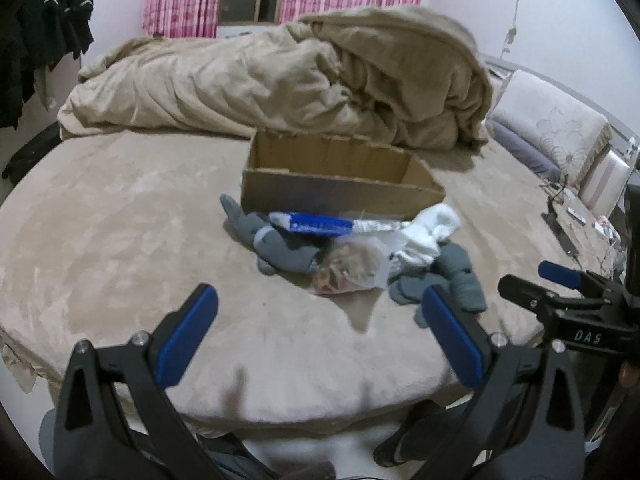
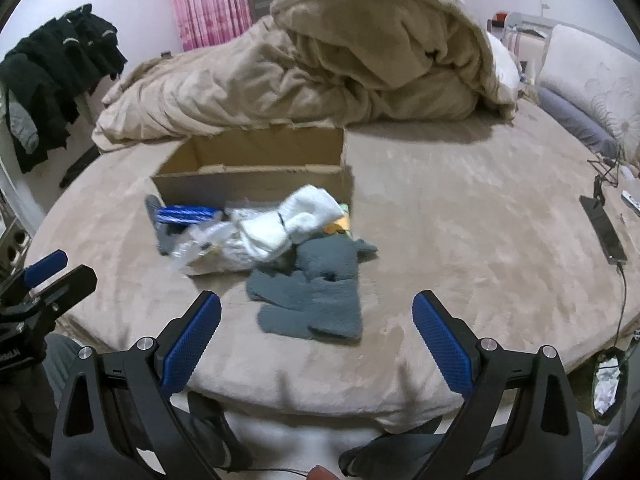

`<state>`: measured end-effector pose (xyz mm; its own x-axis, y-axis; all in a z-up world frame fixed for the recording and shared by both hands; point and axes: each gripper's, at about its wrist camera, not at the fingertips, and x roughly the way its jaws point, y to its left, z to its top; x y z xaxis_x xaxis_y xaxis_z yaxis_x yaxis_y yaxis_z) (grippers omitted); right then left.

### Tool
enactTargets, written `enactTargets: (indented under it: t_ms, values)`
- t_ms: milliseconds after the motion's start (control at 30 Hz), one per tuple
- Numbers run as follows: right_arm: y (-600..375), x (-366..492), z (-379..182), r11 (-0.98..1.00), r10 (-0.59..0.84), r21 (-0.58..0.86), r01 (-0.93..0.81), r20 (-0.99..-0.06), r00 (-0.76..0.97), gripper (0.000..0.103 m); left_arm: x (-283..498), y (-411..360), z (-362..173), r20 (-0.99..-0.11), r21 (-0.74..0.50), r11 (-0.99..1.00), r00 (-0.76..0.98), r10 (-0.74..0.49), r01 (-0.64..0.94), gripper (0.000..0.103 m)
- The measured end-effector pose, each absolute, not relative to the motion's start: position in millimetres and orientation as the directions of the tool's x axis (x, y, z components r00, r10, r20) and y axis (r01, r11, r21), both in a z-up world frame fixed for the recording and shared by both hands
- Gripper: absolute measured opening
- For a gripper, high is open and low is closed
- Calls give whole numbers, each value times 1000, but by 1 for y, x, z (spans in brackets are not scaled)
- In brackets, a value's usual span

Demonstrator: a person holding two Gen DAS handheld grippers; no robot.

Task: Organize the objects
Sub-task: 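Grasp the clear snack bag with the left tool while the right grasps the grey glove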

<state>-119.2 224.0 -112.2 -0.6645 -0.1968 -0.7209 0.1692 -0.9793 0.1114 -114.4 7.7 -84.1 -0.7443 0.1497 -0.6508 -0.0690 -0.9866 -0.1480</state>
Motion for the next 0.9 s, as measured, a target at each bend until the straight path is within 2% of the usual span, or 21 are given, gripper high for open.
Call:
enactTargets:
  t_ms: [333,467,500,567,600,667,900]
  values:
    - [236,-167,-158,-980,-195,123,159,-774,-602,89,-157,34,-125,-703,-165,-979,-682,201,-119,99]
    - [241,-174,-174,-969,-246,180,170,-779,-577,70,-172,46,-134,-695,-170,-976,-686,217,-136,84]
    - [242,-176,-179,-962,-273,205,183,-779,-565,68,-175,49,-136,-695,-167,-976,-685,216,-138,80]
    - [241,-177,-185,-953,-302,228,201,-780,-548,60,-185,55,-144,-712,-154,-978,-671,207,-138,66]
    - [240,-177,-186,-950,-308,228,211,-777,-549,58,-188,57,-149,-718,-154,-979,-665,206,-137,64]
    - [239,-175,-185,-942,-332,237,240,-767,-548,41,-191,57,-154,-715,-137,-984,-675,180,-116,55]
    - [244,-165,-176,-934,-347,226,275,-750,-563,39,-180,51,-145,-676,-148,-984,-715,177,-104,46]
